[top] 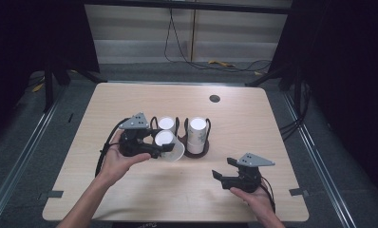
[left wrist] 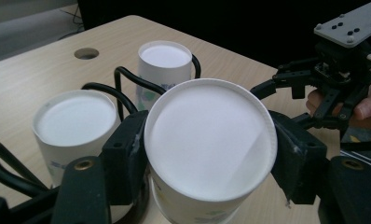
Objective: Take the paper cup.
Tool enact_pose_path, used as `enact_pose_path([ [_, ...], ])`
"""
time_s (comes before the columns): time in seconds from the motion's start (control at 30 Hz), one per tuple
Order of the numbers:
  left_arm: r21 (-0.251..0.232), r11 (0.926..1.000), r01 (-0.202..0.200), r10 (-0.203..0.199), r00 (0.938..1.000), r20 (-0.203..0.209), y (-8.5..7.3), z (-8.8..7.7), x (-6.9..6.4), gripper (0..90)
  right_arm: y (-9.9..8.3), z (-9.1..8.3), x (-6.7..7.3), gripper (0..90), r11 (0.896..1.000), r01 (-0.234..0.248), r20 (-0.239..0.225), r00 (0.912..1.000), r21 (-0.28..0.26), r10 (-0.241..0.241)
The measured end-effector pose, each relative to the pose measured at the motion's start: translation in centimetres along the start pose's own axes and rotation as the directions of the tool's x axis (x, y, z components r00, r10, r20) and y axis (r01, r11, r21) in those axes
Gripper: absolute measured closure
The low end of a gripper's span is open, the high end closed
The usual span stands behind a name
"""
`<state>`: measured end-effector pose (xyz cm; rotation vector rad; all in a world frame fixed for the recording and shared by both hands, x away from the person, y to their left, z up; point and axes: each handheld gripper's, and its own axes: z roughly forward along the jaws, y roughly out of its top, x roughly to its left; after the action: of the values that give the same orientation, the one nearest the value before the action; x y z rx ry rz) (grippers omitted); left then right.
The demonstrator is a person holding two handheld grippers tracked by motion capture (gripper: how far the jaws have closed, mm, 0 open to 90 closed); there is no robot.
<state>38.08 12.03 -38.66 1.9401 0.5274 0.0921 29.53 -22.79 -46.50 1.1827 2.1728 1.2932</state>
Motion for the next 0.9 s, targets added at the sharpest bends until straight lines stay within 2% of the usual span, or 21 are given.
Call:
enact_pose_path([
  [0.13, 0.008, 0.9999, 0.013, -0.013, 0.9999, 0.009, -0.6, 0.2, 0.0, 35.3, 0.2, 0.1, 0.5, 20.4, 1.000, 0.008, -0.020, 0.9998, 0.007, -0.008],
  [0.27, 0.006, 0.9998, 0.021, -0.021, 0.9998, 0.005, -1.2, 0.3, -0.1, 35.2, 1.4, 0.5, 1.4, 17.2, 1.000, 0.028, -0.073, 0.9970, 0.013, -0.027],
  [0.47, 0.002, 0.9999, 0.011, -0.011, 0.9999, 0.000, -2.5, 0.9, -0.6, 34.9, 2.6, 1.6, 2.9, 15.1, 0.999, 0.043, -0.137, 0.9895, -0.016, -0.044],
  [0.6, 0.006, 1.0000, 0.005, -0.005, 0.9999, 0.010, -3.0, 1.4, -0.8, 34.9, 2.4, 2.4, 3.4, 15.7, 0.999, 0.034, -0.156, 0.9871, -0.024, -0.037],
  [0.63, -0.007, 0.9999, 0.009, -0.009, 0.9998, 0.017, -3.2, 1.6, -1.0, 34.9, 2.1, 2.8, 3.6, 15.7, 0.999, 0.035, -0.162, 0.9861, -0.025, -0.039],
  [0.9, -0.025, 0.9995, 0.020, -0.019, 0.9987, 0.047, -3.8, 2.5, -1.4, 34.8, 1.9, 2.6, 3.8, 15.4, 0.998, 0.027, -0.179, 0.9832, -0.048, -0.035],
])
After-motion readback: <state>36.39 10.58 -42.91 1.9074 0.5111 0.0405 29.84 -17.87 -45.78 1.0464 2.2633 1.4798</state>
